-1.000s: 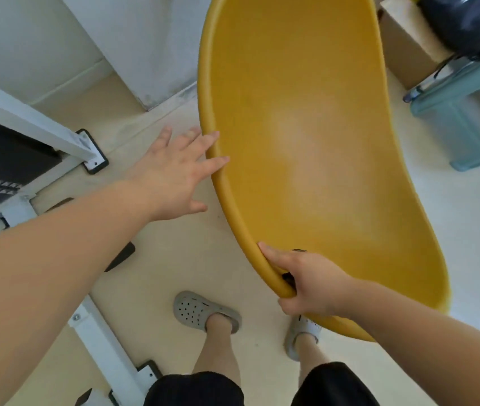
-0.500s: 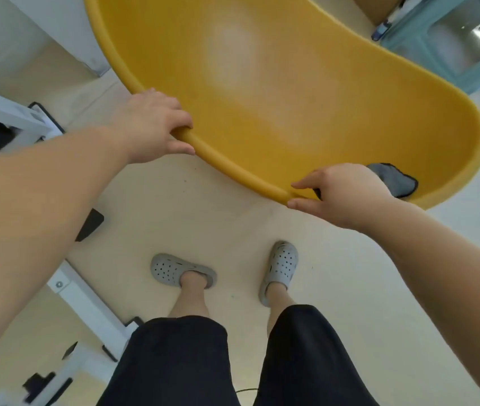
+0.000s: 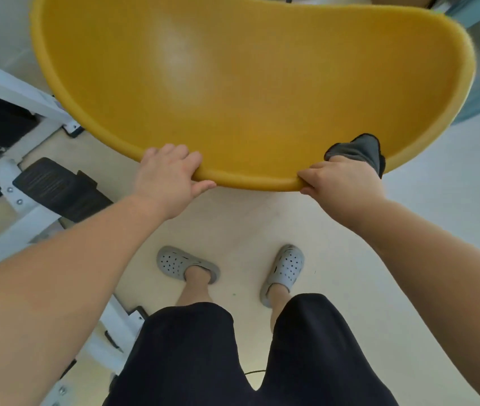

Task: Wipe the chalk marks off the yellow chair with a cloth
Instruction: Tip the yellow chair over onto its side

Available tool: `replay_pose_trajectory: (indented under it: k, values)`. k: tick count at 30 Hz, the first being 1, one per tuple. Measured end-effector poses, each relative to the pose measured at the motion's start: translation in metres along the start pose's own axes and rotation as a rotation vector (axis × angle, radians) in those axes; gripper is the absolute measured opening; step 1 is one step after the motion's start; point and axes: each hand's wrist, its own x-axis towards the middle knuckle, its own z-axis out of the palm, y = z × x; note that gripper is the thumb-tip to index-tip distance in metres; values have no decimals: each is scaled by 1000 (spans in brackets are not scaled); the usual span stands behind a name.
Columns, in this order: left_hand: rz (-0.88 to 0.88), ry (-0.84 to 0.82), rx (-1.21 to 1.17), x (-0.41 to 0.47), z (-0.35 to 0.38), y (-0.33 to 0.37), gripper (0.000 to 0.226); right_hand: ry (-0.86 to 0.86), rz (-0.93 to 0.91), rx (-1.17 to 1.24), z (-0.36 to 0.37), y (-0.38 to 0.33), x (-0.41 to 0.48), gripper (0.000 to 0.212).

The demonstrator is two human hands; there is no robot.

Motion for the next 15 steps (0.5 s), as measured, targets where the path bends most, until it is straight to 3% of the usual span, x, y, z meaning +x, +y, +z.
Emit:
replay_pose_trajectory:
  k: [7, 10, 12, 15]
  values:
    - [-213, 66, -68, -1, 7, 9, 53, 54, -96, -88, -25, 29, 65, 33]
    - [-303, 81, -88, 14, 0, 7, 51, 111, -81, -94, -38, 40, 102, 27]
    - [-349, 38, -78, 30, -9, 5, 50, 151, -58, -45, -50, 35, 128, 21]
    - [-391, -9, -99, 52, -20, 5, 48, 143, -62, 91, -64, 4, 159, 32]
